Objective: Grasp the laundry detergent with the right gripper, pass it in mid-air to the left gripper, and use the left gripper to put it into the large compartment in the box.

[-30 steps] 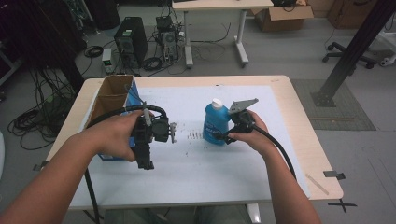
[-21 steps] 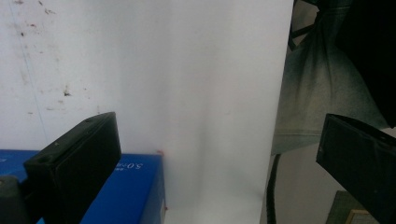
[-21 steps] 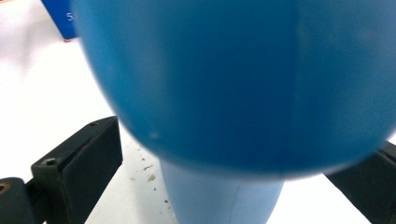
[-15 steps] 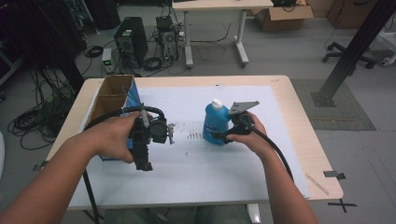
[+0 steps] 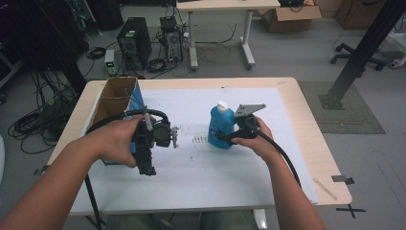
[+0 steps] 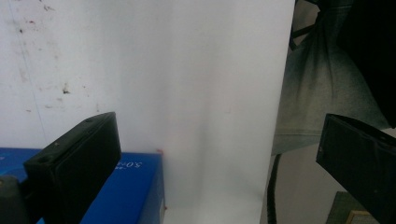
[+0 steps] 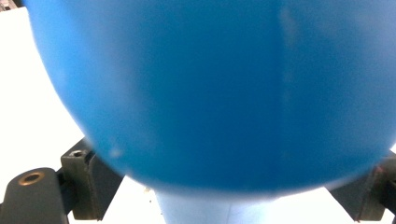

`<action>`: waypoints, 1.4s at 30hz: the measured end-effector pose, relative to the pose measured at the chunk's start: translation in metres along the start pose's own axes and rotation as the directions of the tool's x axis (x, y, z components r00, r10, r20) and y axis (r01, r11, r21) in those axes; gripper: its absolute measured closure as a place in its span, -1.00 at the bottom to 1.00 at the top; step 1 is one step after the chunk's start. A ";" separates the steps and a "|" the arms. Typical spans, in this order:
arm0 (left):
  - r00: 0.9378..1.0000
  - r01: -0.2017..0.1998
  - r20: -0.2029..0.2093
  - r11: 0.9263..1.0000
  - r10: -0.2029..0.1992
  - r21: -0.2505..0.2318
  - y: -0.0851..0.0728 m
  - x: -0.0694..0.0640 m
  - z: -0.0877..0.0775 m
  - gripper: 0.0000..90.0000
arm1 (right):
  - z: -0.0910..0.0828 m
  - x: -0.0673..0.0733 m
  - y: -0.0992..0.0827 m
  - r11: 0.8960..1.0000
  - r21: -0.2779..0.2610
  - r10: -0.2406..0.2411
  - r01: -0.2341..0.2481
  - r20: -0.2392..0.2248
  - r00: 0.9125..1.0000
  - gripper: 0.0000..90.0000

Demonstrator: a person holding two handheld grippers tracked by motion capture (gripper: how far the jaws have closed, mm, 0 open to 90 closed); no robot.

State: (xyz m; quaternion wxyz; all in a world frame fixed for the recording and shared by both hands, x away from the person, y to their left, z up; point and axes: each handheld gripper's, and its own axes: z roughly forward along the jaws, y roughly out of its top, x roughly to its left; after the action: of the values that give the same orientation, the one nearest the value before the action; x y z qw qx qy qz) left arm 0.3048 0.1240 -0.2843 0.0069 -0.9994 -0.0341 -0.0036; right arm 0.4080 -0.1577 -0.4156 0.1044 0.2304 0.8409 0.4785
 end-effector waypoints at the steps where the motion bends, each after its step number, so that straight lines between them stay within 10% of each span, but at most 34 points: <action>1: 1.000 -0.001 0.000 1.000 0.001 0.001 0.000 0.000 0.000 -1.00 | 0.000 0.000 0.000 1.000 0.000 -0.001 0.001 -0.001 1.000 -0.73; 42: 1.000 0.004 -0.003 1.000 -0.004 0.001 -0.003 0.000 0.002 -0.99 | 0.006 0.006 -0.001 0.999 -0.024 -0.045 0.045 0.001 0.999 -0.12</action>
State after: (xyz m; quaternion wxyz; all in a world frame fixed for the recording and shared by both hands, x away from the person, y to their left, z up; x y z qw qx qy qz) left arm 0.3047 0.1265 -0.2859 0.0077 -0.9993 -0.0361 -0.0052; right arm 0.4048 -0.1513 -0.4192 0.1178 0.2103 0.8400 0.4862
